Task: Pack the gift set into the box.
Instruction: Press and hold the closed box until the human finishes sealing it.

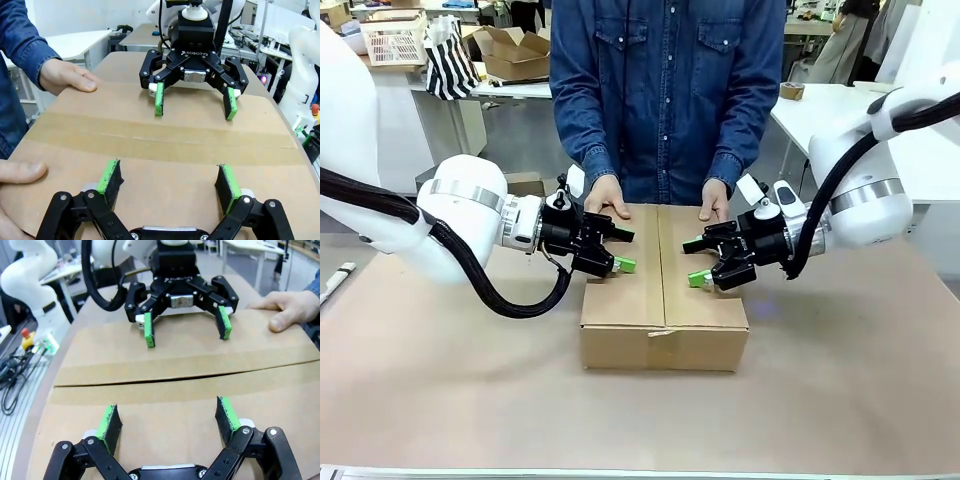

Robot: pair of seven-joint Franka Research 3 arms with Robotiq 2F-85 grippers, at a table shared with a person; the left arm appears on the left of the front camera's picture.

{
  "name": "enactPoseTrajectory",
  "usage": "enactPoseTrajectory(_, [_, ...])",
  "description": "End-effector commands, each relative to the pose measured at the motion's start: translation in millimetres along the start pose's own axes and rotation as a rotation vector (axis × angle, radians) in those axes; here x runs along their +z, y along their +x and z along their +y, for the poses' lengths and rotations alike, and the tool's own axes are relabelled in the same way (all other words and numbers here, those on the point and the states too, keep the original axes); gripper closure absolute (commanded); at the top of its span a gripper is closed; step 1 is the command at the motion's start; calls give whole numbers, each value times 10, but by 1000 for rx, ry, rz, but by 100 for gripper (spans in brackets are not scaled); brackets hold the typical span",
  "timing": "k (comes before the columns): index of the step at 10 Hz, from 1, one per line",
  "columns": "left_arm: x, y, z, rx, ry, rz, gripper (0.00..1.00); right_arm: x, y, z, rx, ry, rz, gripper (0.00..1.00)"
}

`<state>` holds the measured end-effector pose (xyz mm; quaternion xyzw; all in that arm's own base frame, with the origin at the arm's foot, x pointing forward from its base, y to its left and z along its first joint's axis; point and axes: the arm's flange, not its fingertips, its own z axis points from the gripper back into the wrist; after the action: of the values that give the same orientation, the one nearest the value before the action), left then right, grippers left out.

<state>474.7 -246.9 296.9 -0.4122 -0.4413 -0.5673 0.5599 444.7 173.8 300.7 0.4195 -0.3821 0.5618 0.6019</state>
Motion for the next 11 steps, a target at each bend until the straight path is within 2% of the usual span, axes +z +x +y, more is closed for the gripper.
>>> enactPoseTrajectory(1, [9, -20, -9, 0, -3, -2, 0, -36, -19, 5, 4, -9, 13, 0])
enactPoseTrajectory(11, [9, -20, -9, 0, -3, -2, 0, -36, -19, 5, 4, -9, 13, 0])
